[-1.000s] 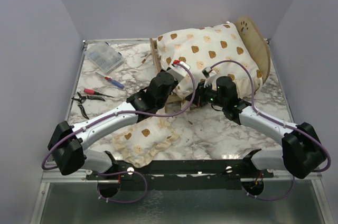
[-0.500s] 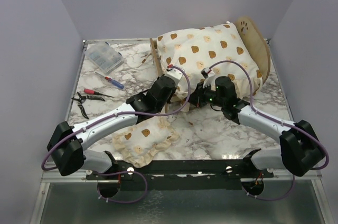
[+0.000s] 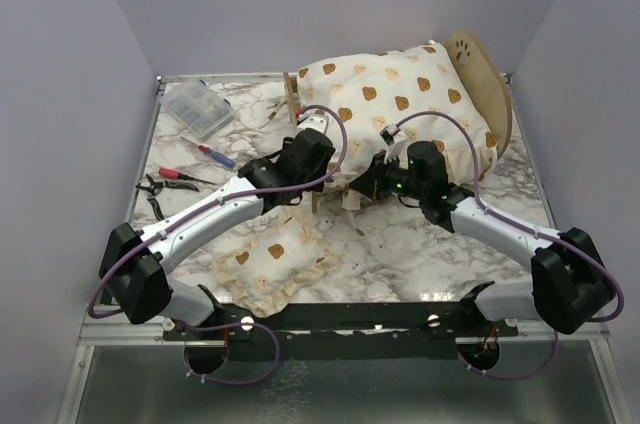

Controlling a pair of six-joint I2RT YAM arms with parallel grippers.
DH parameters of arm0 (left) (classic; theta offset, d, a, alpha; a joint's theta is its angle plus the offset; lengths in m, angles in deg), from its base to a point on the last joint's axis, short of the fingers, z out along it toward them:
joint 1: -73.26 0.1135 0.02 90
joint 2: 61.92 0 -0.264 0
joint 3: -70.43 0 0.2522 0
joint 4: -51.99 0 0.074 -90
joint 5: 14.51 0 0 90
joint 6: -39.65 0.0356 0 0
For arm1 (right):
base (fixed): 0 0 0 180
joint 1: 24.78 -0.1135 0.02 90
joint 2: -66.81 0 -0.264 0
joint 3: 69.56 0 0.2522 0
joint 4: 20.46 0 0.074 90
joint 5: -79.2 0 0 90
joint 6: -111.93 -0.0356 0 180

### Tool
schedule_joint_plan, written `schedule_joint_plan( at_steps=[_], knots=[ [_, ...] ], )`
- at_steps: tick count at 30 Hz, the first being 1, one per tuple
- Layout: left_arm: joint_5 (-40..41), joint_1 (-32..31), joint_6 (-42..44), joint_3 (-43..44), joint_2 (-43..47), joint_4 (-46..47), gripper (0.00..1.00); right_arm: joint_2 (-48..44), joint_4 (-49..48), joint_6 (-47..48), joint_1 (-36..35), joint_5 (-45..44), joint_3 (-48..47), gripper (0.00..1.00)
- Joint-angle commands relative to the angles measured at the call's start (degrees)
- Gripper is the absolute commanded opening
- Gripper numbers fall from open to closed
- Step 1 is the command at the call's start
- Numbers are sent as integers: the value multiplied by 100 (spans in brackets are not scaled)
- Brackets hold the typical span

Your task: Set up the pet bed

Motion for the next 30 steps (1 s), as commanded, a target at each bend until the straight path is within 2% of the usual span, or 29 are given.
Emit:
schedule_joint_plan(
  at_steps=[1,7,11,13,16,17,20,24,27,30],
  knots=[
    [-58,264,-272,188,-47,-593,55,-236,194,-138,39,62,-441,1],
    [-293,456,-183,311,-310,-597,57,10,634,-256,34,-297,-1034,1],
    [-533,450,-301,256,-170,-463,58,174,974,-181,28,-803,-1157,2],
    [-554,450,-318,134,-92,-350,59,82,1052,-96,27,-947,-1033,9],
    [-647,457,-271,80,-167,-208,58,-176,1176,-27,26,-1031,-811,24],
    [-637,457,-245,57,-222,-142,56,-306,1223,-2,31,-1050,-736,29],
    [-550,464,-153,13,-401,108,37,-787,1314,36,-24,-1269,-495,45],
    [-379,546,106,63,-614,398,14,-1525,1194,100,-341,-1758,-81,53],
    [-431,683,356,159,-797,563,10,-1680,858,79,-771,-1935,191,54],
    [-478,824,629,275,-940,681,8,-1367,560,35,-1347,-2212,274,54]
  ],
)
